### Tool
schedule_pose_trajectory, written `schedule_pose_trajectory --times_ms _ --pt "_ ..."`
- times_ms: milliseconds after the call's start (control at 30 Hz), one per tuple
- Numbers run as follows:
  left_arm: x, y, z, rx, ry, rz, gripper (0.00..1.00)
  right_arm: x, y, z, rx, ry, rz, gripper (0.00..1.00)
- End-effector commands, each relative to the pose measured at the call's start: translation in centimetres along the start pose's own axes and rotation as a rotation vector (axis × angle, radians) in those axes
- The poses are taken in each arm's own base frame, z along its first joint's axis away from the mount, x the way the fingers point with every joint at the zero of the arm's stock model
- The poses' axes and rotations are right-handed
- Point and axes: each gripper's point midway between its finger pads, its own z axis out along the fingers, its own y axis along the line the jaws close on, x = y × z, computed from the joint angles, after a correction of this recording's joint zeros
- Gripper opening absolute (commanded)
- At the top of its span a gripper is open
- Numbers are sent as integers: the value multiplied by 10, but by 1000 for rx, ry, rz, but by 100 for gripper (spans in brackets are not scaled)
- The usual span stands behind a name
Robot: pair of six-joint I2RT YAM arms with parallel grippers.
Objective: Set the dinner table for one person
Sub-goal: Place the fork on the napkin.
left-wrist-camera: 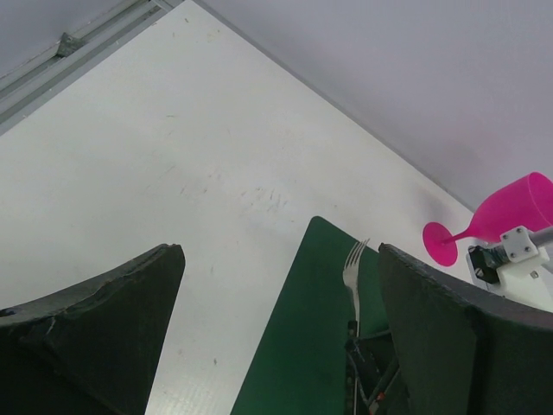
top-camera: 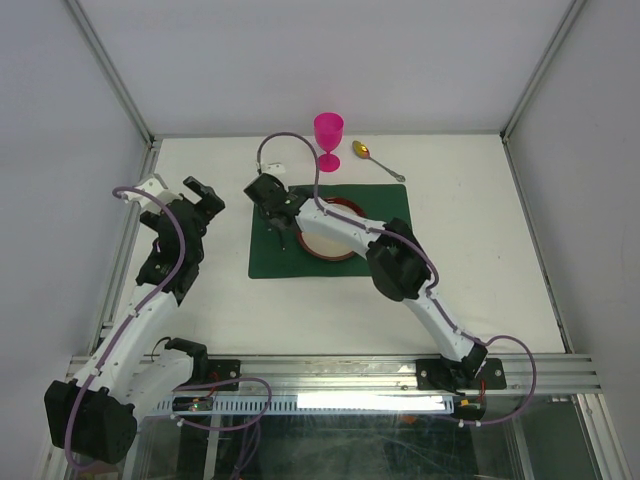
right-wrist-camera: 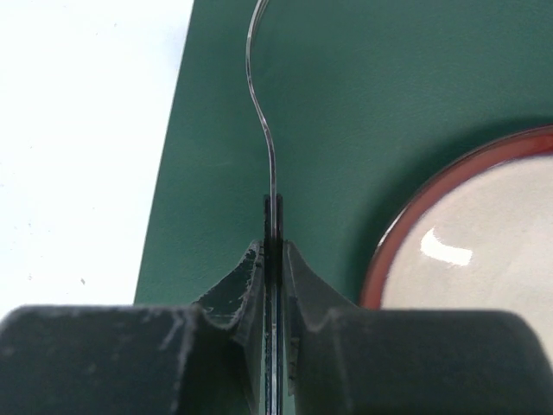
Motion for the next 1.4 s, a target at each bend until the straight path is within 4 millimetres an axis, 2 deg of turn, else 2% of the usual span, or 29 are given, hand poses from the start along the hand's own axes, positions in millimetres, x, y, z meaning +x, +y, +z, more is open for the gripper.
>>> schedule_pose_trajectory --times_ms 0,333,767,1100,1367 --pt "-9 -3 -3 26 -22 -26 99 -21 8 -16 79 -73 43 0" --pt "-6 -4 -4 40 -16 -30 99 -7 -10 -12 184 -61 60 0" --pt "-6 -5 -5 53 -16 -31 99 12 -19 4 248 -30 64 0" --pt "-5 -5 -4 52 -17 -28 99 13 -15 10 237 -30 64 0" --pt "-3 -7 -2 59 -11 -25 99 3 -8 8 212 -54 61 0"
